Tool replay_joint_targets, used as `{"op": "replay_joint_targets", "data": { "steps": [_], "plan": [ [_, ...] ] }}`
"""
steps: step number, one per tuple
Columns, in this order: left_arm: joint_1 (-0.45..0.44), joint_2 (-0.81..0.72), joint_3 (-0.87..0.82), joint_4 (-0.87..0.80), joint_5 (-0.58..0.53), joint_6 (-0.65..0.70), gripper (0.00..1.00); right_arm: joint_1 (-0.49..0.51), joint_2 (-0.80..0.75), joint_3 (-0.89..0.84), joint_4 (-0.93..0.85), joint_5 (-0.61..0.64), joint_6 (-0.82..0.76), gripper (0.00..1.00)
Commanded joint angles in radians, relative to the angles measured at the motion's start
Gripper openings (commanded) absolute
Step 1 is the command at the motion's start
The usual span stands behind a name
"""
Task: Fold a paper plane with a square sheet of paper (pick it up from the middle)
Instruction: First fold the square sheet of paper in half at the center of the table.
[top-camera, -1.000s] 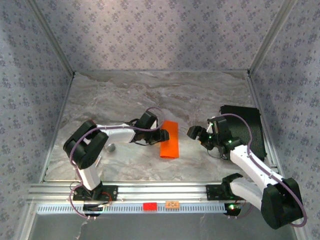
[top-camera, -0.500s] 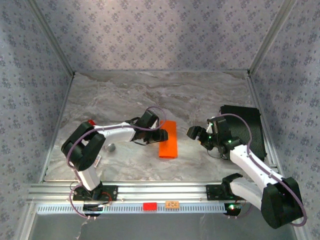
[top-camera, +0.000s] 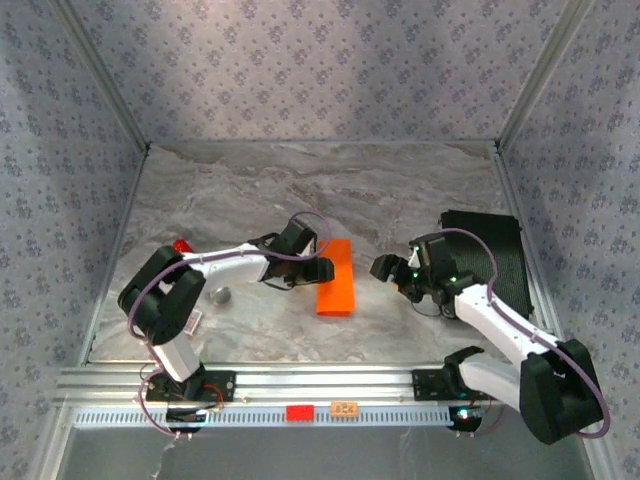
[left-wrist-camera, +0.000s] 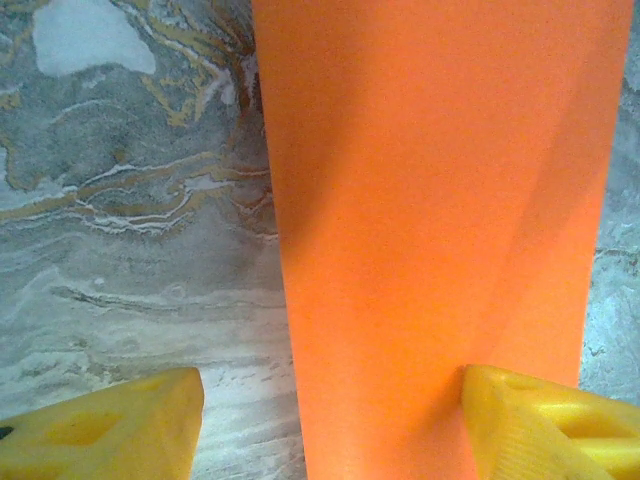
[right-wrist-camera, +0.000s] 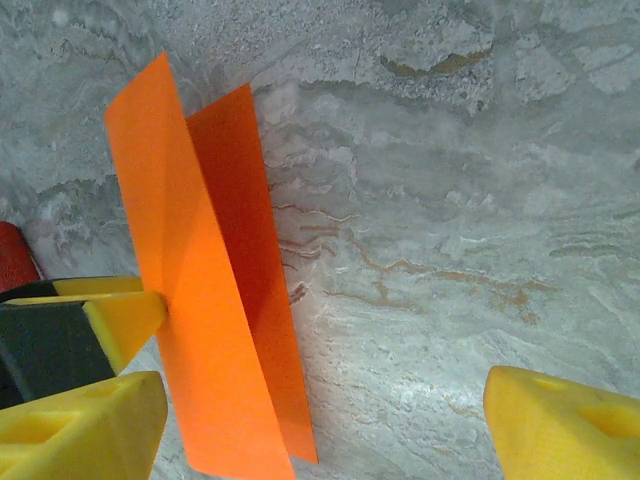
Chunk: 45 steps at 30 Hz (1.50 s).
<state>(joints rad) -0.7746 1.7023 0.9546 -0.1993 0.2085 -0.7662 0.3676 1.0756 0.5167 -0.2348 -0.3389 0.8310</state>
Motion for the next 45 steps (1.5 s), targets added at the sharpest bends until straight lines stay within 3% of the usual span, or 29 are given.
{"op": "replay_joint_targets", "data": {
  "steps": [1, 14, 32, 45],
  "plan": [
    [-0.007, -0.023, 0.030, -0.049, -0.027, 0.028, 0.68, 0.012, 0.016, 0.040, 0.001, -0.019, 0.017, 0.84],
    [-0.006, 0.000, 0.052, -0.098, -0.055, 0.044, 0.63, 0.016, 0.027, 0.042, -0.005, -0.009, 0.019, 0.84],
    [-0.007, 0.088, 0.099, -0.131, -0.031, 0.082, 0.65, 0.025, 0.035, 0.034, 0.004, -0.007, 0.025, 0.84],
    [-0.014, 0.146, 0.194, -0.247, 0.002, 0.227, 0.63, 0.041, 0.047, 0.030, 0.021, -0.001, 0.031, 0.84]
  ]
}}
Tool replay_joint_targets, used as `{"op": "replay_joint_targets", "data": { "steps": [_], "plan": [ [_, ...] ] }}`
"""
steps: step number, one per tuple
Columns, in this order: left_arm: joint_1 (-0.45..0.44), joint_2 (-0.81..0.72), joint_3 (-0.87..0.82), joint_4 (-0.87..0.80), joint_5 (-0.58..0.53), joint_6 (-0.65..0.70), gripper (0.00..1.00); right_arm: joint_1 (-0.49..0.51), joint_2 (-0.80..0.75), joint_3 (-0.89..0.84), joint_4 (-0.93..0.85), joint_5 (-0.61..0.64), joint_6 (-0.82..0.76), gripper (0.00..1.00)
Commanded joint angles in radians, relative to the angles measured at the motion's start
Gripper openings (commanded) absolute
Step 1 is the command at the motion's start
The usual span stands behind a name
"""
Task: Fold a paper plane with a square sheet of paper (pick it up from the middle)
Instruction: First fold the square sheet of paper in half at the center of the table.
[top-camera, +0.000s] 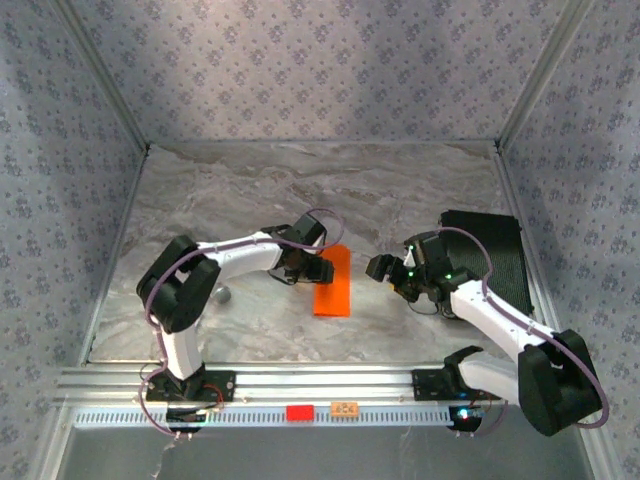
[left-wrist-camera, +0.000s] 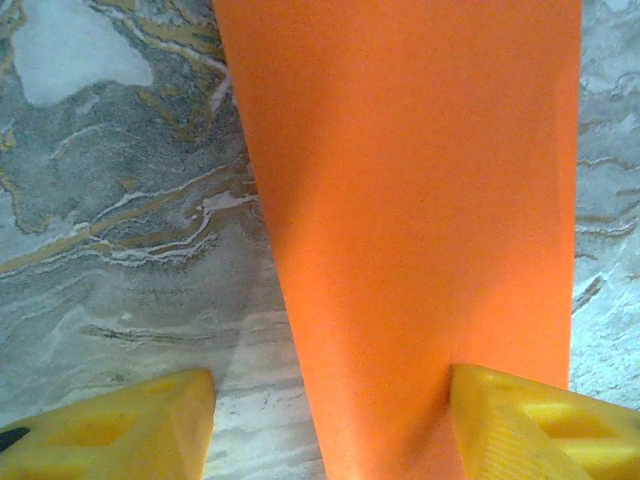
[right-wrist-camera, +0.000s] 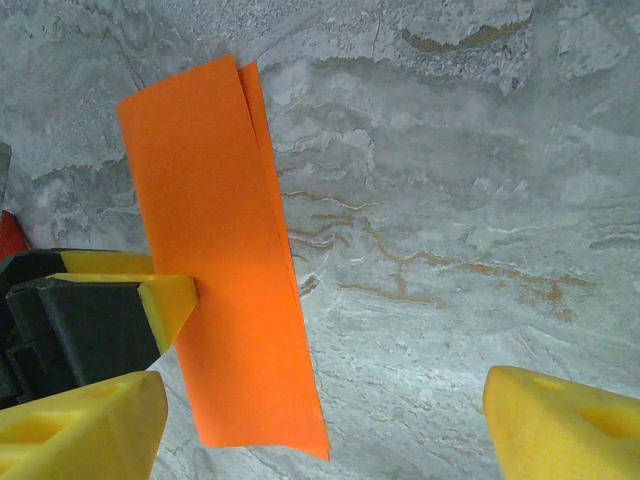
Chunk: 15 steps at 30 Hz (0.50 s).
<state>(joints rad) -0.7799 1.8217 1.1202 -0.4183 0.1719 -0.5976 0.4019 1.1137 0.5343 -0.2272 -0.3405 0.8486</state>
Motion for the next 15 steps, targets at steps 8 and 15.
{"op": "replay_joint_targets", "data": {
  "steps": [8, 15],
  "plan": [
    [-0.005, 0.050, 0.055, -0.060, 0.071, 0.109, 0.62, 0.028, 0.041, 0.017, 0.052, -0.023, 0.013, 0.79],
    [-0.001, 0.063, 0.056, -0.055, 0.045, 0.070, 0.64, 0.069, 0.118, 0.036, 0.120, -0.068, 0.020, 0.60]
  ]
}}
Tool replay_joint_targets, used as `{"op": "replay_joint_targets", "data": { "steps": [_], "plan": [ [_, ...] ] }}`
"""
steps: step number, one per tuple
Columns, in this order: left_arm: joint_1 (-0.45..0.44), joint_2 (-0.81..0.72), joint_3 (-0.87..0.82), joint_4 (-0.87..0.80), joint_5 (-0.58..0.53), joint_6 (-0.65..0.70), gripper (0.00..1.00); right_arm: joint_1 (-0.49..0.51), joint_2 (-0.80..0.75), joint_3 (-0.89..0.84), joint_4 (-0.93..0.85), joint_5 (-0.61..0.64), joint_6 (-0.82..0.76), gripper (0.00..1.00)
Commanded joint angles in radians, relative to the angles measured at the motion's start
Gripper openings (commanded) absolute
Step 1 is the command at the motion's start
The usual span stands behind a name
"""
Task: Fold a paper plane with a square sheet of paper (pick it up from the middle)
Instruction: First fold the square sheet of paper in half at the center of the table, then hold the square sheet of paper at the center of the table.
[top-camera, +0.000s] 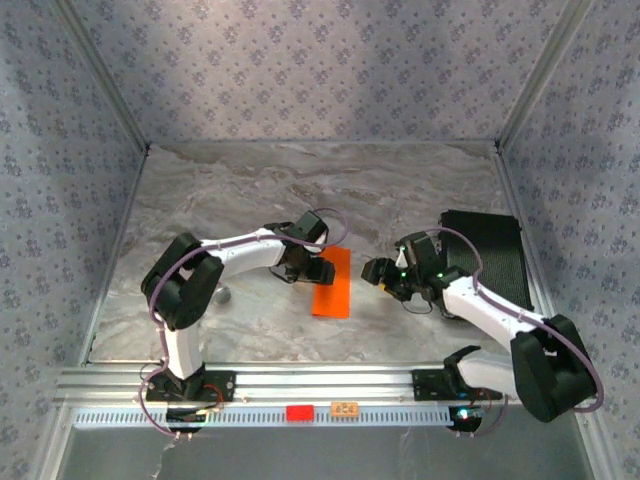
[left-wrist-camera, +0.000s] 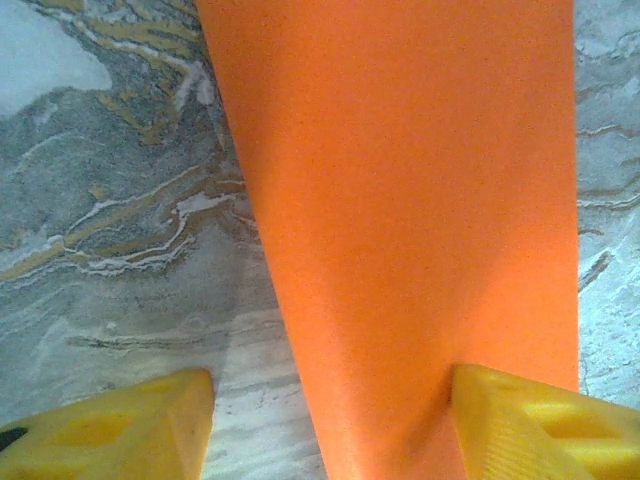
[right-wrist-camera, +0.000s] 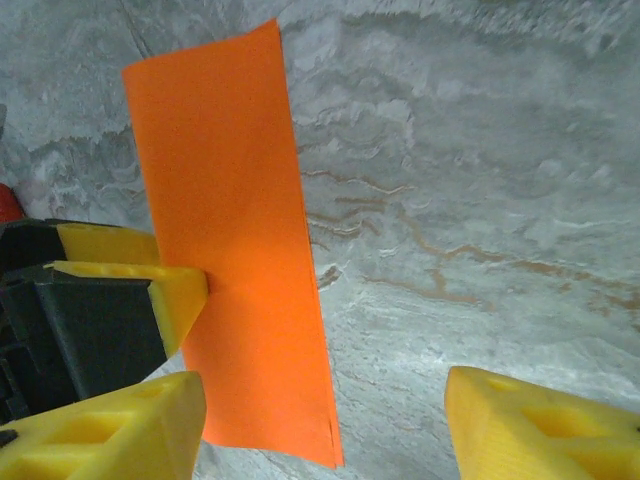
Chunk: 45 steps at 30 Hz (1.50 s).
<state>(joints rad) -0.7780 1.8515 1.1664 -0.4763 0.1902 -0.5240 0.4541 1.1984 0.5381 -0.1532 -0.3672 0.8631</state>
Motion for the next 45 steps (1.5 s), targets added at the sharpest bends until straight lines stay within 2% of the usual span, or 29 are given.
{"op": "replay_joint_targets", "data": {
  "steps": [1, 9, 12, 19, 24, 31, 35, 40, 45],
  "plan": [
    [-0.001, 0.035, 0.010, 0.004, 0.023, -0.009, 0.63, 0.024, 0.047, 0.035, 0.057, -0.048, 0.008, 0.57],
    [-0.002, 0.029, -0.001, 0.006, 0.004, -0.023, 0.63, 0.100, 0.197, 0.069, 0.161, -0.061, 0.027, 0.23],
    [-0.002, 0.026, -0.007, 0.017, 0.007, -0.032, 0.63, 0.119, 0.250, 0.088, 0.176, -0.064, 0.027, 0.19],
    [-0.004, 0.024, -0.013, 0.025, 0.012, -0.041, 0.63, 0.142, 0.338, 0.102, 0.221, -0.091, 0.028, 0.15],
    [-0.005, 0.024, -0.016, 0.033, 0.015, -0.046, 0.63, 0.143, 0.386, 0.110, 0.199, -0.089, 0.008, 0.08],
    [-0.006, -0.012, -0.029, 0.066, 0.034, -0.081, 0.65, 0.135, 0.420, 0.129, 0.014, -0.046, -0.128, 0.03],
    [0.017, -0.082, -0.097, 0.172, 0.098, -0.167, 0.67, 0.122, 0.420, 0.154, -0.081, -0.066, -0.226, 0.02],
    [0.039, -0.144, -0.179, 0.327, 0.167, -0.263, 0.67, 0.084, 0.411, 0.131, -0.047, -0.103, -0.211, 0.03],
    [0.037, -0.141, -0.185, 0.345, 0.188, -0.284, 0.65, 0.083, 0.408, 0.111, 0.018, -0.117, -0.144, 0.03]
  ]
}}
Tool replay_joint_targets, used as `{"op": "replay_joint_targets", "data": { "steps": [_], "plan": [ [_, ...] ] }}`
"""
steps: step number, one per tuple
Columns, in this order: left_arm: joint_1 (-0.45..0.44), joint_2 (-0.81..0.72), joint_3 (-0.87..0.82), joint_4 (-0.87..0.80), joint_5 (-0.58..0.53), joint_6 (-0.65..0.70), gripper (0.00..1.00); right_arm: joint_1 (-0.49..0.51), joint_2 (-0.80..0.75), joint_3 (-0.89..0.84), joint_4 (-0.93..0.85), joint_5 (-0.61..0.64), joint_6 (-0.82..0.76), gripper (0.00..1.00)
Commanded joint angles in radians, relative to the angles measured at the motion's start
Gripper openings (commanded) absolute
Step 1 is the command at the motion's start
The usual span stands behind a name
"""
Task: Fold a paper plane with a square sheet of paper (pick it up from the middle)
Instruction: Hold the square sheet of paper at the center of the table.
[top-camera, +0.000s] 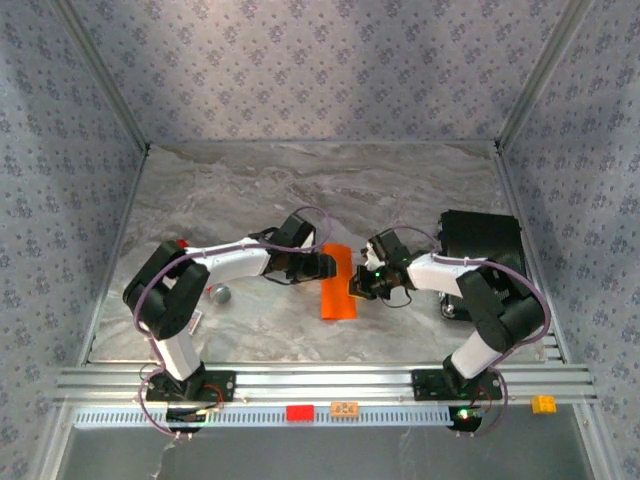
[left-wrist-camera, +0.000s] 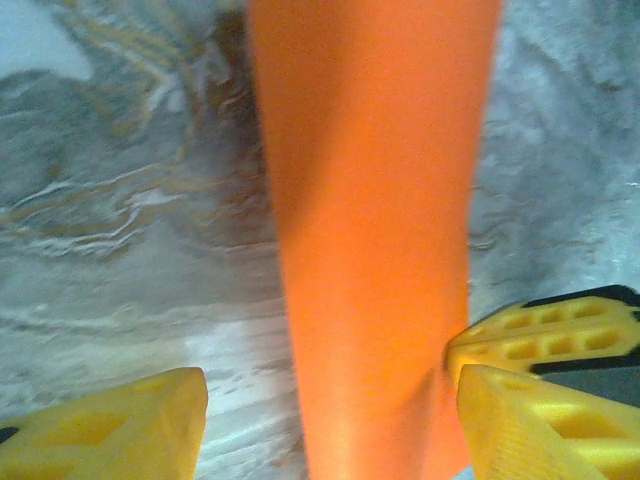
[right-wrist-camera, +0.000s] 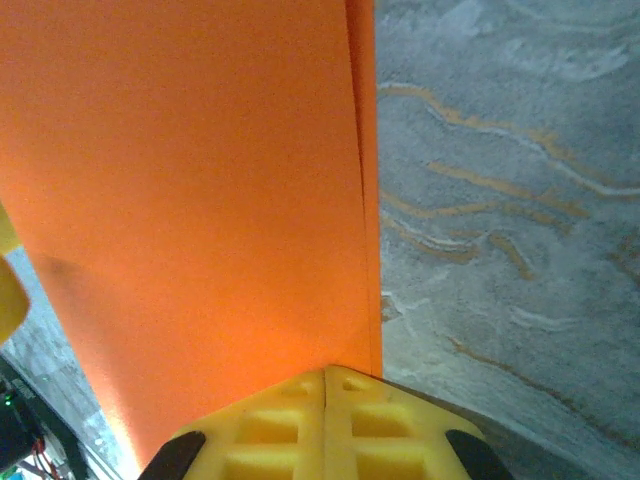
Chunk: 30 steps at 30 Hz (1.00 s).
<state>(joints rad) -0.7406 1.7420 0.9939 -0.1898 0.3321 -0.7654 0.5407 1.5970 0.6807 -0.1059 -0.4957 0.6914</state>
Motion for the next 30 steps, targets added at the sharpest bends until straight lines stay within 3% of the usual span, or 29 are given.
{"op": "replay_joint_targets", "data": {
  "steps": [1, 10, 19, 30],
  "plan": [
    [-0.002, -0.029, -0.020, 0.069, 0.050, -0.050, 0.65, -0.004, 0.009, -0.036, -0.020, 0.008, 0.035, 0.03],
    [-0.013, -0.006, -0.041, 0.072, 0.009, -0.088, 0.62, -0.004, 0.013, -0.038, -0.008, 0.009, 0.060, 0.03],
    [-0.019, 0.027, -0.029, 0.056, 0.009, -0.068, 0.48, -0.004, 0.016, -0.049, 0.017, 0.008, 0.098, 0.04],
    [-0.025, 0.071, 0.000, -0.014, -0.037, -0.040, 0.44, -0.009, -0.038, 0.000, 0.017, -0.019, 0.107, 0.10]
  ]
}}
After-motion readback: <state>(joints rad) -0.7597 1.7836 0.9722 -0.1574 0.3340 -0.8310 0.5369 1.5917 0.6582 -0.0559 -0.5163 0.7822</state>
